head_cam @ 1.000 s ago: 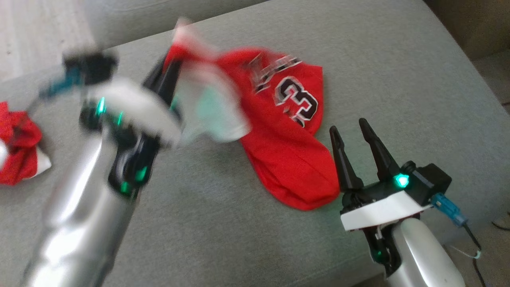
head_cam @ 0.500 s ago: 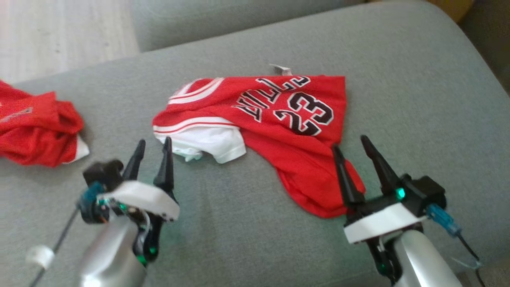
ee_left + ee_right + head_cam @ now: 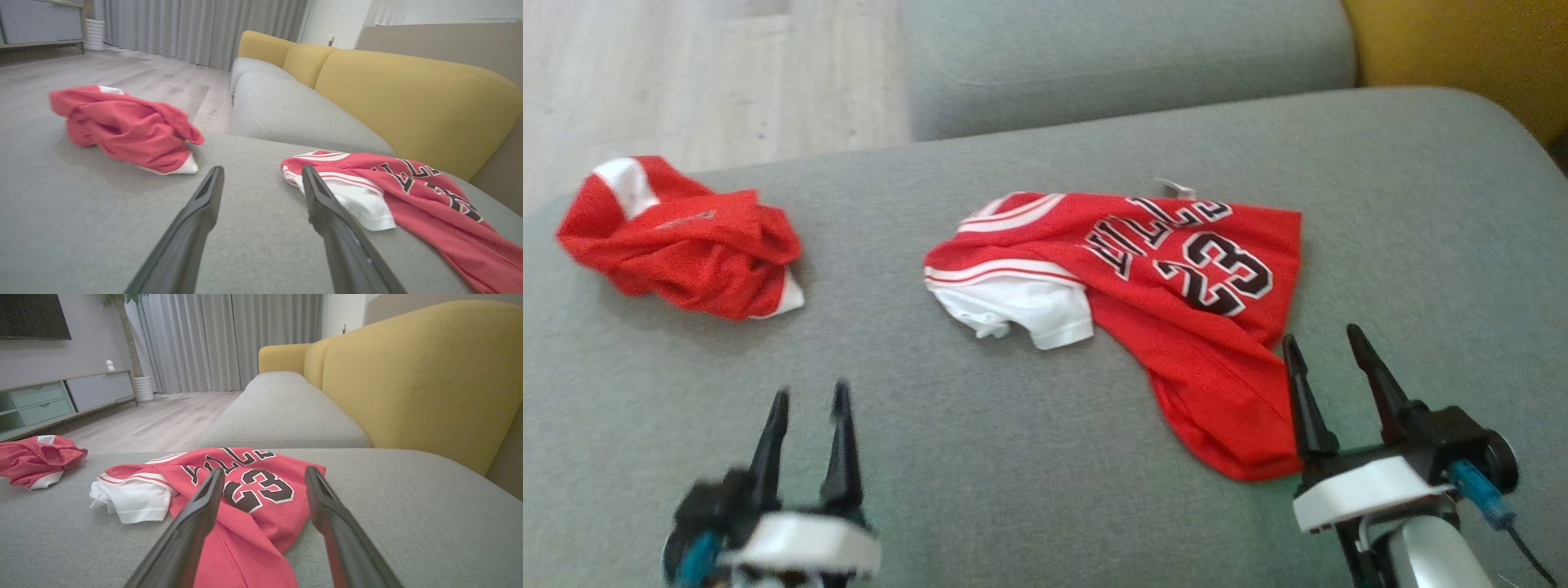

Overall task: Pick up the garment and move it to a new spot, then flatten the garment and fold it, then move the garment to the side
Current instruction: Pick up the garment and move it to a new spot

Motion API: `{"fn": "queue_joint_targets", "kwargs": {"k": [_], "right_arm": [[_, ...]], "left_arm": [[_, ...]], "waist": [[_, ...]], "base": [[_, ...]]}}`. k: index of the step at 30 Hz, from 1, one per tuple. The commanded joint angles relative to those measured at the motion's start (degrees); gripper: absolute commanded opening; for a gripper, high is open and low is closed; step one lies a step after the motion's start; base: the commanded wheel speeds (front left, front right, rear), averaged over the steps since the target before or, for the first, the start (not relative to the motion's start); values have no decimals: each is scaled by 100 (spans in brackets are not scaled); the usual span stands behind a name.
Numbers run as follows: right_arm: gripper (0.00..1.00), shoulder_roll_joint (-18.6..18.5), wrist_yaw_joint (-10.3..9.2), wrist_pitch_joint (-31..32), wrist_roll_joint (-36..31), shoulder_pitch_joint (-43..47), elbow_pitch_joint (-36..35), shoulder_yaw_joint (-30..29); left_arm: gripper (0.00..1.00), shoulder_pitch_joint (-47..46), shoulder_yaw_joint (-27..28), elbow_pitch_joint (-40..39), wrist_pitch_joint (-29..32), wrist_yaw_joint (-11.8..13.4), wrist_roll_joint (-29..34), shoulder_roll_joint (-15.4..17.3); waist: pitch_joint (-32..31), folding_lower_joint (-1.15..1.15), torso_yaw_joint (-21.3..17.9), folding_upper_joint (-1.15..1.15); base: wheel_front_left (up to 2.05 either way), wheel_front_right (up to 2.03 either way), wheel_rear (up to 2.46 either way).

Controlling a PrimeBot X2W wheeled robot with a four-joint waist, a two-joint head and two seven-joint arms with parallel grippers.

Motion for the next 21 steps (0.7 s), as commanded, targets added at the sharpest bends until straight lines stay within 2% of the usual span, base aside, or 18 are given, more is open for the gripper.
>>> {"fn": "queue_joint_targets", "kwargs": {"k": [1,6,11,21], "right_arm": [[100,-3,-4,-37,-53,-85,-150,38],[100,-3,-4,-37,-146,-10,-68,-126],[100,-3,-4,-37,-189,79,64,-157],[100,-3,-4,-37,-148,220,268,-231]], "left_arm": [[100,38,389,-338,-53,2,220,10],[100,573,857,-713,-54,-42,694,-151],[100,881,1124,-865,-54,-190,1102,-275],[100,1069,1545,-863,-54,-448,1388,-482]], "waist": [[-109,1,166,0],[-171,1,362,0],[-202,1,485,0],[-255,1,506,0]], "base": [[0,0,0],[0,0,0],[0,0,0],[0,0,0]]}}
